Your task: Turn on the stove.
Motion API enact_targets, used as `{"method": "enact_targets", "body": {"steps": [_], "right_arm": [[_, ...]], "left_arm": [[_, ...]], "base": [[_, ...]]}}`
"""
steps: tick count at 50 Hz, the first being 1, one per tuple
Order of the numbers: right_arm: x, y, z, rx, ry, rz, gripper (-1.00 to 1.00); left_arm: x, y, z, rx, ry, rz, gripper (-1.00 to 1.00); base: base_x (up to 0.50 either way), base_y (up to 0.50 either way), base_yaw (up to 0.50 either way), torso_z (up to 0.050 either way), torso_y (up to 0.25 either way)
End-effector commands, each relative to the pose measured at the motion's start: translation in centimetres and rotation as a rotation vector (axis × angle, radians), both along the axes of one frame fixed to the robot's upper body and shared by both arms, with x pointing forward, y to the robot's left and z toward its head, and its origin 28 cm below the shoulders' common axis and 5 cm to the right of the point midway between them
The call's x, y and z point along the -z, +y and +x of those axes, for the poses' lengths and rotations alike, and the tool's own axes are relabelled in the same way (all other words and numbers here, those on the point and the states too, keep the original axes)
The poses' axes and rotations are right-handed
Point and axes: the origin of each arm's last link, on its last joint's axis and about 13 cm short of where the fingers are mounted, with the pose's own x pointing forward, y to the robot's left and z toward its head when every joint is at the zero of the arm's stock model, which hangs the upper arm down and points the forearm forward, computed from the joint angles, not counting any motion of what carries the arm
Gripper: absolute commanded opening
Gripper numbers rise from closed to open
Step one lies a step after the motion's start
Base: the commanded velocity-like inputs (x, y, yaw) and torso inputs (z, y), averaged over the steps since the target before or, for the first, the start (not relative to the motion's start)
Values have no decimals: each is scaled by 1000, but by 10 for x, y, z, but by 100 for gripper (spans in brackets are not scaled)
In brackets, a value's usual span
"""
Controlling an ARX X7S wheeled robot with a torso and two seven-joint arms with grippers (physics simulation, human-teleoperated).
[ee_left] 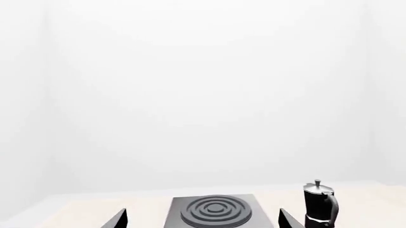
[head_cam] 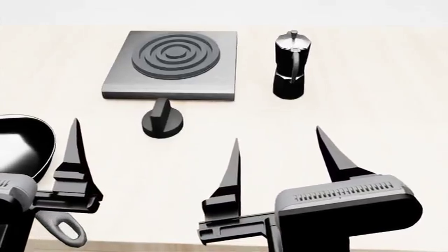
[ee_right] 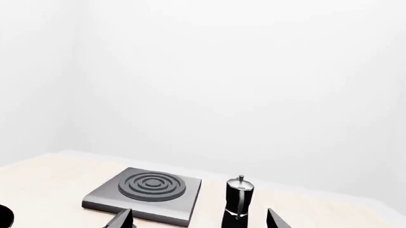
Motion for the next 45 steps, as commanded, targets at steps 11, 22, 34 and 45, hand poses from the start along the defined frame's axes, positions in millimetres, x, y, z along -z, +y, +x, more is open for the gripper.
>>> {"method": "enact_targets", "body": {"steps": [11, 22, 34, 45], "right_arm": [[-1, 1, -1, -1, -4, -11, 100], [-2, 1, -2, 0, -8, -11, 100], [-2, 1, -2, -1, -11, -13, 100], [-4, 2, -3, 8, -32, -32, 100]], "left_arm": [[-1, 0, -1, -4, -2, 0, 100], [0, 0, -1, -5, -4, 7, 100], [-1, -1, -2, -4, -6, 4, 100], [-1, -1, -1, -3, -6, 8, 100]], "base": [[0, 90, 0, 0, 0], [0, 91, 0, 0, 0], [0, 91, 0, 0, 0], [0, 74, 0, 0, 0]]}}
